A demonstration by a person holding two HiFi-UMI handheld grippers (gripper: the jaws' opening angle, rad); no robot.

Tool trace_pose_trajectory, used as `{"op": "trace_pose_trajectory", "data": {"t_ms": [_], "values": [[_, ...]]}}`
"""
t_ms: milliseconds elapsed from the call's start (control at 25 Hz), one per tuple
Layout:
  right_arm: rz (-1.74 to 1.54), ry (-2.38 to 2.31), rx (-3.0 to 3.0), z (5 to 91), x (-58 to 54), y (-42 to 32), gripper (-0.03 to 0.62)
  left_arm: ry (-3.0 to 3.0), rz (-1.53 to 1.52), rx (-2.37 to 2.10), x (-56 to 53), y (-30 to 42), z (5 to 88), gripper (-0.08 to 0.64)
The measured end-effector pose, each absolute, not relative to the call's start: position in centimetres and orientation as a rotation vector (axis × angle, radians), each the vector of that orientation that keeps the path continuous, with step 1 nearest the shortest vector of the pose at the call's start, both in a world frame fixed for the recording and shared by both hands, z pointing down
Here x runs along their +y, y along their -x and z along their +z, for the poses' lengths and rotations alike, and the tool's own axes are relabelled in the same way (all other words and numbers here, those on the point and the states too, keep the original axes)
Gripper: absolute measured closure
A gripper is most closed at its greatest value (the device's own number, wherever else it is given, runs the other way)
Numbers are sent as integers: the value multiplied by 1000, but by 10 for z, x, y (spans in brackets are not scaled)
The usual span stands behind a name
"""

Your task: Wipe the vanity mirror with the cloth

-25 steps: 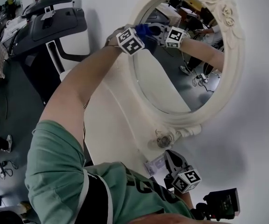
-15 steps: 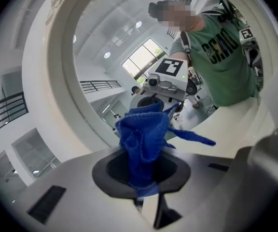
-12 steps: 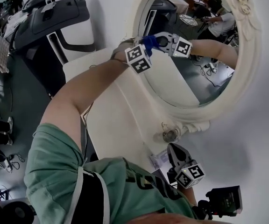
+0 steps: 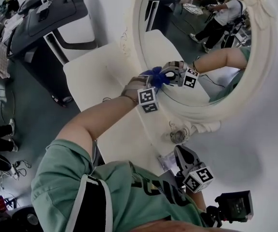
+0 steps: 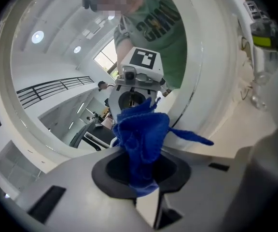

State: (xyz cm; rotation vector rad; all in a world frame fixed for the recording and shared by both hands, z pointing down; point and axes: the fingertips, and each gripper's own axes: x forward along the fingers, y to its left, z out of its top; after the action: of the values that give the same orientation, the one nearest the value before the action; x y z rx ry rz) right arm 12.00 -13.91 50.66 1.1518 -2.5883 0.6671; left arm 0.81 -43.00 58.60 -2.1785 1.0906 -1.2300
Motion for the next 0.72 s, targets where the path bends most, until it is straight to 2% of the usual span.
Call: {"op": "trace_pose_trajectory", "data": {"t_ms": [320,440,720], "values": [[628,-1157,-2612,492,-133,-117,580,2282,-1264,1026,-428,1,581,477],[609,-1189,-2607,478,-125,-125,580,2275,-1159,1139,-449,28,519,476],[561,-1227,-2641,471,-132,-131,580,2131,-815,1523,-542,117,309,476]]}}
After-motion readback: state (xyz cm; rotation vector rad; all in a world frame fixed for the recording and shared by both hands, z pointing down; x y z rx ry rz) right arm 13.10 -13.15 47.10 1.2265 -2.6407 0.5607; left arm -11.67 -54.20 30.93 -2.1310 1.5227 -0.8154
